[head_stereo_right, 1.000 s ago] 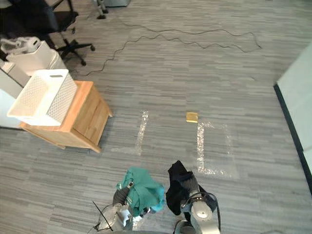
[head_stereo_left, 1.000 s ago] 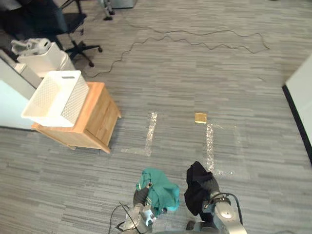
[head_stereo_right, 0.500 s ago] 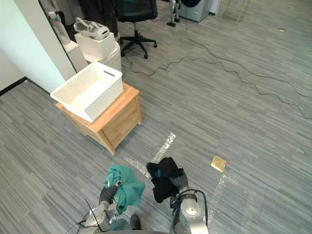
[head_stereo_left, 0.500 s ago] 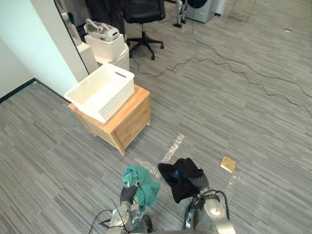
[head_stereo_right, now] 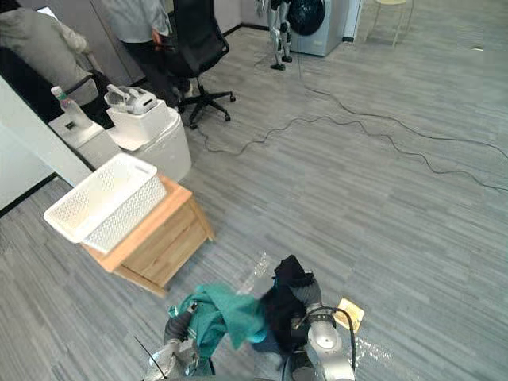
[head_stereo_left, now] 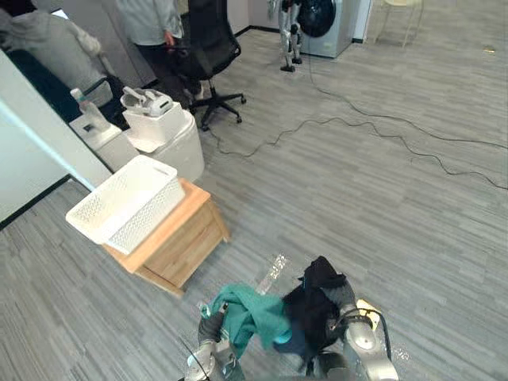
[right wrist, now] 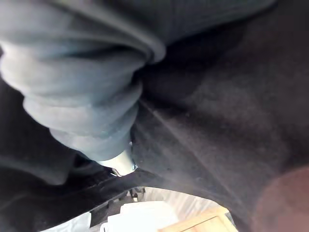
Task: Tidy the bed and pick cloth on bed and put in laundry
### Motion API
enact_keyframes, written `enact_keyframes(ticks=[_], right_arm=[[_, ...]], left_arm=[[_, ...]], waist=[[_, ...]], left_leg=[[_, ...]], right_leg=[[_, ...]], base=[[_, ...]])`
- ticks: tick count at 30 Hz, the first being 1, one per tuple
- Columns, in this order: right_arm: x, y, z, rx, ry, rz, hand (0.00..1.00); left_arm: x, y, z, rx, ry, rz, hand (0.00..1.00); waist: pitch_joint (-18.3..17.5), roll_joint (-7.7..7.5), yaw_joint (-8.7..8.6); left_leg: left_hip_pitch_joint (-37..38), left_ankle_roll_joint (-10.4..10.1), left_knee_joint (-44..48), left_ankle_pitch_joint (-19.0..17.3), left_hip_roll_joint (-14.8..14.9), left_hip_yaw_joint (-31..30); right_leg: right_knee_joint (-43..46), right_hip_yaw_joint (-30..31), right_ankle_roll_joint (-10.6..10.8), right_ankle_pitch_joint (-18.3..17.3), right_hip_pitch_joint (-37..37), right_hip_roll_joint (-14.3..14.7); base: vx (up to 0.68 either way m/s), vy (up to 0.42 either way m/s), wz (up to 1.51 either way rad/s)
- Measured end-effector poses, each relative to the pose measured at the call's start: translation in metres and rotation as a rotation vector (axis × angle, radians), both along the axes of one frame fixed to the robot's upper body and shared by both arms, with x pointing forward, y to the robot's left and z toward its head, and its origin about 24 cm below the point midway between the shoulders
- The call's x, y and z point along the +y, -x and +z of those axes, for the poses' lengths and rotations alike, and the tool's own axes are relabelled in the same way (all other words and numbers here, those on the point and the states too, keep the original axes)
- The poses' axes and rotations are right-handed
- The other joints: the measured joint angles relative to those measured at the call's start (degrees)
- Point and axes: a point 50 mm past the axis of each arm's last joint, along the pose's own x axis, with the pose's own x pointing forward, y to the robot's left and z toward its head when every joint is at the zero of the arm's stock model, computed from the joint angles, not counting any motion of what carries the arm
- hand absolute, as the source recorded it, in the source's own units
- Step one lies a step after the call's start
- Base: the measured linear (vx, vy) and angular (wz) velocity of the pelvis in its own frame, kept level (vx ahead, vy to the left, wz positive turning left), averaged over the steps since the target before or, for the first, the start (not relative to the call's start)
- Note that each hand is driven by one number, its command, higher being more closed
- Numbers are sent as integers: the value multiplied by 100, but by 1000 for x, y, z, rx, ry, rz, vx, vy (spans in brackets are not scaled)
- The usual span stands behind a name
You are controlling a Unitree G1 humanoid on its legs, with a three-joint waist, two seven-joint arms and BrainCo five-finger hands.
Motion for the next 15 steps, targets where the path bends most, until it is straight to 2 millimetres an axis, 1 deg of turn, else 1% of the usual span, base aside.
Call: enact_keyframes(ticks=[1,2,3,4,5,6,7,8,9,10,11,12,13,14,15], right_arm=[[-1,0,0,0,5,0,100],[-4,0,0,2,16,0,100],[-6,1,0,3,27,1,100],[-11,1,0,3,44,-1,100],[-15,2,-1,7,52,-12,100],[-16,2,-1,9,54,-14,100],[-16,3,-2,11,50,-19,100],[-10,4,-2,14,28,-20,100],[-7,4,-2,12,21,-17,100],[-4,3,-2,11,9,-17,100],[1,4,-3,13,-3,-17,100],[3,5,-3,15,-11,-16,100],[9,5,-3,16,-30,-15,100],[11,5,-3,16,-38,-13,100],[17,4,-2,10,-50,1,100]], left_arm=[[-1,-1,1,-10,4,-8,100],[-4,-3,4,-23,9,-24,100],[-6,-4,5,-30,13,-36,100],[-10,-6,8,-45,20,-56,100],[-13,-7,10,-61,30,-77,100],[-14,-6,11,-63,34,-82,100],[-14,-4,11,-62,37,-85,100],[-12,-2,9,-48,34,-88,100],[-11,1,8,-39,32,-87,100],[-10,6,4,-12,33,-97,100],[-11,9,2,7,28,-116,100],[-9,10,2,15,19,-126,100],[-6,13,0,28,-4,-149,100],[-3,13,0,28,-21,-157,100],[2,13,0,28,-47,-168,100]], waist=[[1,0,-8],[1,1,-9],[-1,2,-13],[1,-1,-32],[-1,3,-60],[-7,13,-84],[-18,8,-122],[-69,-226,-114],[-81,-315,-125],[-79,-379,-117],[-81,-445,-143],[-91,-492,-160],[-83,-500,-174],[-81,-484,-182],[-102,-461,-164]], left_leg=[[1,-9,-306,7,-39,389],[51,-16,-682,16,-89,941],[100,20,-905,40,-126,1279],[232,95,-1200,84,-173,1881],[354,417,-1290,260,-145,2263],[394,547,-1334,347,-138,2339],[541,926,-1510,247,-214,2265],[654,964,-1702,148,-551,2107],[688,903,-1882,105,-727,1955],[856,878,-2171,143,-1012,1677],[1021,991,-2351,216,-1265,1341],[1095,998,-2394,211,-1375,1178],[1245,1004,-2425,202,-1487,872],[1301,1004,-2428,202,-1521,718],[1370,1001,-2429,204,-1547,449]], right_leg=[[-63,-114,-20,7,92,17],[-115,-310,-42,3,221,36],[-129,-432,-29,-37,302,45],[-115,-687,13,-181,476,57],[-43,-937,75,-399,673,92],[33,-1071,122,-538,768,116],[389,-1343,223,-913,864,108],[931,-1559,367,-1334,829,-208],[1321,-1669,490,-1444,768,-352],[2563,-1702,613,-1497,398,-703],[4039,-1504,797,-1313,-96,-1122],[4646,-1280,866,-1354,-327,-1271],[5311,-888,907,-1455,-622,-1426],[5416,-806,852,-1489,-731,-1489],[5262,-775,703,-1575,-876,-1649]], base=[[307,-110,50],[196,-66,51],[340,-68,74],[344,-45,98],[409,-19,106],[275,13,120],[391,99,124],[317,119,126],[360,175,125],[313,136,129],[317,119,136],[357,59,160],[294,2,133],[426,-38,155],[388,-98,139]])
